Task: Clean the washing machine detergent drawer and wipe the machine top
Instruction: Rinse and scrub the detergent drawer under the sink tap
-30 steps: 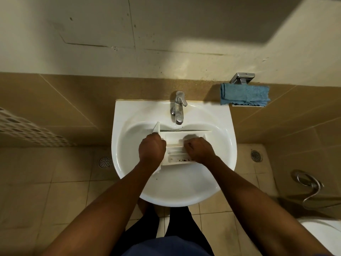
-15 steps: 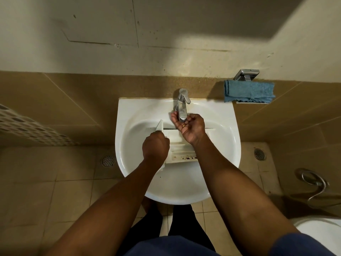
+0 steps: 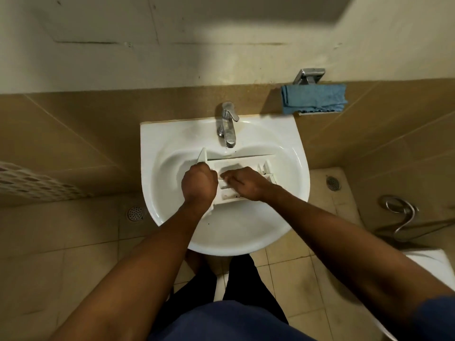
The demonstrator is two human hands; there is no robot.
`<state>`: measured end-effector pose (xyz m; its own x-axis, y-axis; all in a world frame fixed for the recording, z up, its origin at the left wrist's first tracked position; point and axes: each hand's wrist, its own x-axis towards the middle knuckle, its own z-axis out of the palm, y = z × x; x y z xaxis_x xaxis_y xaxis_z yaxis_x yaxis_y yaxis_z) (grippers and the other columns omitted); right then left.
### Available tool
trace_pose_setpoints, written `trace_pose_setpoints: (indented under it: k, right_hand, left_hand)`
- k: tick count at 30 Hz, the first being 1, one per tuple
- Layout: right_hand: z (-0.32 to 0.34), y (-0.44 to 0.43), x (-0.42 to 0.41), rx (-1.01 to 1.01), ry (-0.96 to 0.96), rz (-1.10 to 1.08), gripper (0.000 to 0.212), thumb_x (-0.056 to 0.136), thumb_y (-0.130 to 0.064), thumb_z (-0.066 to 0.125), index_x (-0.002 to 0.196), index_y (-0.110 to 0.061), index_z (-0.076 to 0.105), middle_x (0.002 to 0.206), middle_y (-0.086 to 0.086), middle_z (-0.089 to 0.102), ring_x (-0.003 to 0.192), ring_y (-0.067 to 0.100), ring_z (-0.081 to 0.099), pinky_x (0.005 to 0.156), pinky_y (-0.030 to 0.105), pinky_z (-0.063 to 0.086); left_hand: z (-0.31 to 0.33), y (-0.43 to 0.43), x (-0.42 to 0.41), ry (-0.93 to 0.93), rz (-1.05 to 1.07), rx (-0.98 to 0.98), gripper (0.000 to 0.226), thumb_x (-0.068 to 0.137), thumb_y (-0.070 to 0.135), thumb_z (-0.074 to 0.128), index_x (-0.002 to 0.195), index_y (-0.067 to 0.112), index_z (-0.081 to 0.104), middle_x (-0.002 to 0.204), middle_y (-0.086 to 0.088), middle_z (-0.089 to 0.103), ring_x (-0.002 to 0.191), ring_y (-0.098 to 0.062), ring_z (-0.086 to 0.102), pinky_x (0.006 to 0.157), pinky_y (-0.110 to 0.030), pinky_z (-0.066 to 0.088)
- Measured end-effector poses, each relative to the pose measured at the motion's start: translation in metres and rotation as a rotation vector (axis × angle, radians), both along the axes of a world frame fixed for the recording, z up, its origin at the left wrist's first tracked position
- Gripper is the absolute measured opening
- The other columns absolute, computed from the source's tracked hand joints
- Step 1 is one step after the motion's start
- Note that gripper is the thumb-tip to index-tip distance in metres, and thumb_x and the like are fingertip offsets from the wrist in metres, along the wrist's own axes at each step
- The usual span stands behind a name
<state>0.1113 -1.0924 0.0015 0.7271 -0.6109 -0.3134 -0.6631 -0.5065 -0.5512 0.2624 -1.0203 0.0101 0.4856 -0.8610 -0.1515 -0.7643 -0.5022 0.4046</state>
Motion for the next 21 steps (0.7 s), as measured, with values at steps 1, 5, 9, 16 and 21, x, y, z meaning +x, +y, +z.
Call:
trace_pose_setpoints:
  k: [1, 5, 9, 16, 21]
  right_hand:
    - [0.001, -0.005, -0.015, -0.084, 0.083, 0.045, 0.045, 0.103, -0.038, 0.035, 0.114, -0.014, 0.072, 0.116, 0.008, 0.075, 0.109, 0.029, 0.066, 0.093, 0.039, 0.049]
    - [0.016, -0.017, -0.038, -0.276, 0.332, -0.049, 0.076, 0.1, -0.061, 0.013, 0.108, -0.016, 0.074, 0.117, 0.012, 0.071, 0.111, 0.034, 0.064, 0.093, 0.037, 0.046]
    - [0.011, 0.003, 0.018, -0.208, 0.355, -0.04, 0.053, 0.109, -0.046, 0.03, 0.107, -0.009, 0.068, 0.116, 0.018, 0.069, 0.111, 0.036, 0.062, 0.094, 0.039, 0.042]
    - [-0.001, 0.01, 0.005, -0.159, 0.16, -0.061, 0.045, 0.105, -0.041, 0.036, 0.096, -0.016, 0.072, 0.104, 0.013, 0.074, 0.1, 0.036, 0.066, 0.073, 0.034, 0.041]
    - [0.002, -0.026, -0.029, -0.237, 0.498, -0.127, 0.041, 0.103, -0.042, 0.041, 0.121, -0.018, 0.07, 0.127, 0.013, 0.067, 0.117, 0.033, 0.061, 0.092, 0.036, 0.047]
  left_hand:
    - [-0.001, 0.0, 0.0, 0.006, 0.003, -0.008, 0.023, 0.093, 0.015, 0.056, 0.088, -0.003, 0.069, 0.085, -0.023, 0.068, 0.078, -0.042, 0.068, 0.063, -0.034, 0.045]
    - [0.002, -0.001, -0.001, 0.024, 0.01, 0.024, 0.019, 0.091, 0.014, 0.06, 0.087, -0.002, 0.07, 0.083, -0.021, 0.068, 0.077, -0.04, 0.068, 0.064, -0.035, 0.049]
    - [0.0, -0.001, -0.001, 0.03, 0.012, -0.013, 0.019, 0.092, 0.016, 0.061, 0.09, -0.001, 0.07, 0.089, -0.021, 0.07, 0.083, -0.042, 0.069, 0.068, -0.037, 0.052]
    - [0.001, -0.002, 0.001, 0.045, 0.026, 0.039, 0.025, 0.096, 0.016, 0.051, 0.102, 0.001, 0.07, 0.099, -0.018, 0.071, 0.093, -0.037, 0.069, 0.075, -0.035, 0.051]
    - [-0.003, -0.002, -0.001, 0.04, 0.02, 0.025, 0.024, 0.095, 0.013, 0.05, 0.1, 0.0, 0.07, 0.096, -0.019, 0.071, 0.089, -0.037, 0.069, 0.073, -0.035, 0.052]
